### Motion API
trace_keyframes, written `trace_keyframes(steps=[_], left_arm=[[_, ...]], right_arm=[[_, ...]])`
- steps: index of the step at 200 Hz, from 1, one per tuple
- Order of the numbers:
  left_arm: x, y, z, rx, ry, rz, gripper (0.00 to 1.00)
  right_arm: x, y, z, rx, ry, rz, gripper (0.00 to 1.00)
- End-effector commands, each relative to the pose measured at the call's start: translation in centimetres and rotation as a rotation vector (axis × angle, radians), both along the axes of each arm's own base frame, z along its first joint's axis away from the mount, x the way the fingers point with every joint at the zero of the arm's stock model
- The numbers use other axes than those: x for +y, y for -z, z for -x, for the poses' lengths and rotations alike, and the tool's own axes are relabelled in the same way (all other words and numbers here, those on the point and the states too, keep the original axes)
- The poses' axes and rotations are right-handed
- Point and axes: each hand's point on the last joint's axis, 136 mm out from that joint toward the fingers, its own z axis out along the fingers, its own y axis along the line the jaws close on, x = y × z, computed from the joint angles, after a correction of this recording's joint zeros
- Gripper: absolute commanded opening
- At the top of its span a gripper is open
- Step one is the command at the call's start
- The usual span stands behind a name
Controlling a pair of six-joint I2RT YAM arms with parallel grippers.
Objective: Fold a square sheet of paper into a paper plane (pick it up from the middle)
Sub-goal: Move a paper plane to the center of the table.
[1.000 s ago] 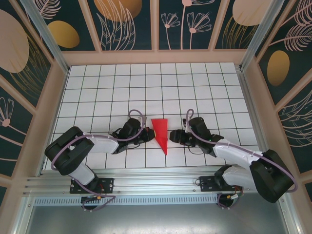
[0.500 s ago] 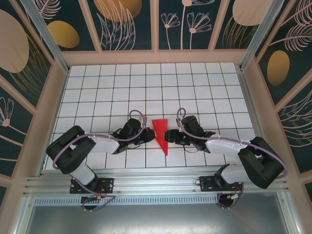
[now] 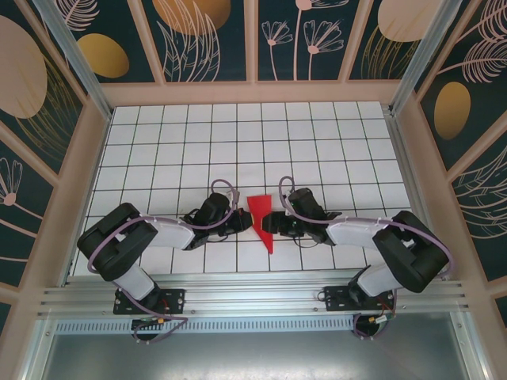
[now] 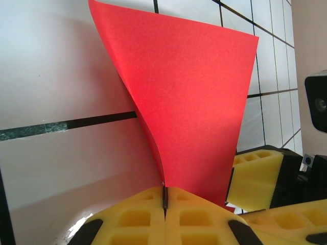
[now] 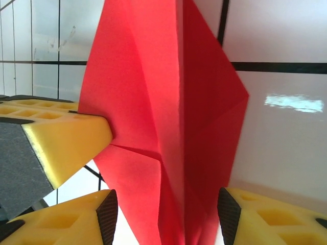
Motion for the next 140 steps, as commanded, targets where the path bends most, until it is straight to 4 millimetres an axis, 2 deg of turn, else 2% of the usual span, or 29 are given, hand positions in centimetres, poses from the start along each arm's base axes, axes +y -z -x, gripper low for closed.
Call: trace_keyframes(steps=[1, 61, 140], left_arm=[[-0.1, 0.0, -0.2, -0.005, 0.004, 0.006, 0.00], [0.0, 0.1, -0.1, -0.004, 0.005, 0.003, 0.00], [-0.2, 0.1, -0.3, -0.004, 0.007, -0.003, 0.00]], right_arm=[[1.8, -1.6, -0.3, -0.047, -0.053, -0.042, 0.56], [2.0, -0.3, 0.1, -0.029, -0.070, 0.016, 0.51], [1.4, 1.3, 0.6, -0.009, -0.060, 0.080, 0.35]])
